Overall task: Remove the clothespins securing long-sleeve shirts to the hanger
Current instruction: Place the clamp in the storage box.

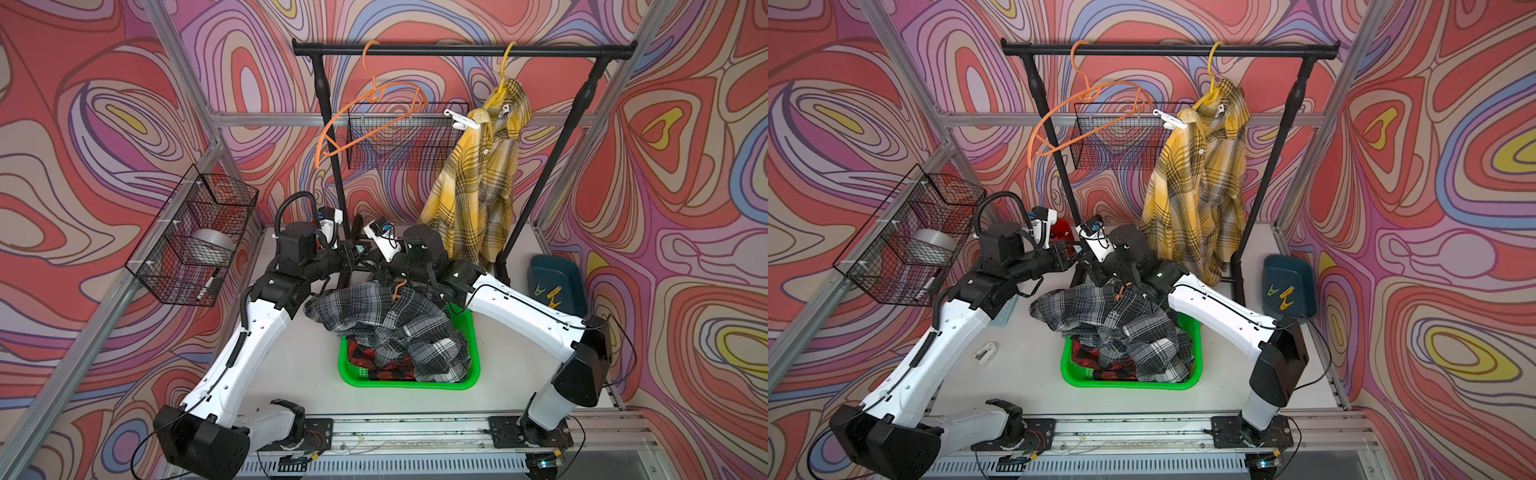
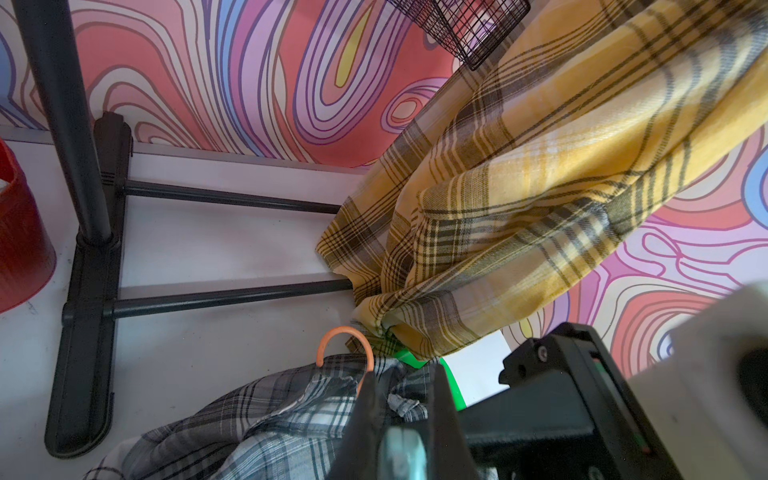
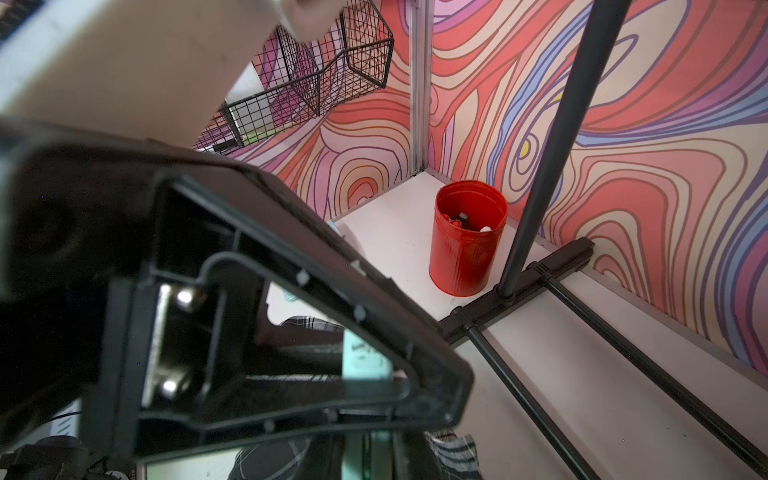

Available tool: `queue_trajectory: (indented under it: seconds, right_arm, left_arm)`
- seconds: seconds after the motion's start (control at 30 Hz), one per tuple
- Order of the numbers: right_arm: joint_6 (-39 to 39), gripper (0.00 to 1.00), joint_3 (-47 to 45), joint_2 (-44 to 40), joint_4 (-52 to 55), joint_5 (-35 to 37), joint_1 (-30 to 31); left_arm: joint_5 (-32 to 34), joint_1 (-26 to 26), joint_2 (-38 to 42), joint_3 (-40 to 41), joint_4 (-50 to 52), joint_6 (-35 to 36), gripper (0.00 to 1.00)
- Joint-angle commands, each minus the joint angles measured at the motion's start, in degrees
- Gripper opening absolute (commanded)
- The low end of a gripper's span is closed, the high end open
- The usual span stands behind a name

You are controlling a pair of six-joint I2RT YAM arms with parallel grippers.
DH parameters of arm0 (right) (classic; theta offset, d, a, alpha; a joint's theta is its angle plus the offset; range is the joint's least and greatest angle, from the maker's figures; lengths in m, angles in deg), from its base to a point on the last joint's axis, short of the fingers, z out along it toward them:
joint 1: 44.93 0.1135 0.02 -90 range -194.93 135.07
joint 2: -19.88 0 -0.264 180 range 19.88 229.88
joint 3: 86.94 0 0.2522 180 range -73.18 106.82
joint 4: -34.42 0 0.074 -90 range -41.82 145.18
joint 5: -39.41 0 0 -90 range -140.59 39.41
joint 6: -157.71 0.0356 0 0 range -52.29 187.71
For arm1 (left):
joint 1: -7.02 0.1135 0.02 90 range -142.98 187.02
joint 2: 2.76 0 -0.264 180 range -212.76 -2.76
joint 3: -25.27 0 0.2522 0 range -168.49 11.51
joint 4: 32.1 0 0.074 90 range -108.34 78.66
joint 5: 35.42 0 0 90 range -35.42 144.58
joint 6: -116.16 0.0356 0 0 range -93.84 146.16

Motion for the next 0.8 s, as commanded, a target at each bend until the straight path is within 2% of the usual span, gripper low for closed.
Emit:
queue_trajectory:
  seconds: [0.0, 0.03, 0.07, 0.1, 0.13, 0.23, 0.27, 0.47, 0.6, 0.67, 0.77]
  right_arm:
    - [1.0, 0.00, -0.6, -1.6, -1.0, 1.5, -0.2]
    - [1.2, 0.00, -1.3, -2.1, -0.9, 1.7, -0.2]
    - [1.4, 0.00, -1.9, -2.6, -0.6, 2.1, -0.2]
    - [1.5, 0.00, -2.8, -3.2, -0.3, 2.6, -0.2]
    - [1.8, 0.00, -3.7, -4.0, 0.0, 2.9, -0.2]
    - [3.1, 0.00, -7.2, -7.4, 0.8, 4.5, -0.2]
    - [3.7, 0.00, -8.4, -8.8, 1.1, 4.9, -0.2]
    - [8.3, 0.00, -16.6, -19.8, 8.5, 14.0, -0.2]
    - [12.2, 0.00, -21.8, -27.5, 17.8, 24.7, -0.5]
    - [15.5, 0.00, -23.6, -30.7, 23.0, 27.6, -2.1]
    - [21.0, 0.00, -26.1, -35.4, 29.2, 26.8, -9.8]
  left_arm:
    - [-0.9, 0.6, 1.6, 1.8, -3.1, 1.1, 0.08]
    - [-0.2, 1.1, 2.6, 2.8, -5.4, 1.0, 0.20]
    - [0.3, 1.6, 3.6, 3.9, -7.2, 0.9, 0.45]
    - [0.6, 2.3, 4.9, 5.6, -9.1, 0.9, 0.76]
    - [0.8, 3.1, 6.1, 6.8, -11.0, 0.7, 0.85]
    - [0.8, 5.1, 9.0, 9.2, -14.0, 1.9, 0.97]
    - [1.0, 5.7, 9.8, 9.5, -14.1, 2.2, 1.00]
    - [2.6, 9.8, 13.4, 12.7, -15.5, 2.4, 1.00]
    - [3.4, 11.8, 14.8, 15.8, -17.7, 2.9, 1.00]
    - [2.2, 13.3, 14.4, 15.9, -16.7, 2.8, 1.00]
    - [0.3, 14.6, 13.7, 16.0, -16.0, 2.7, 1.00]
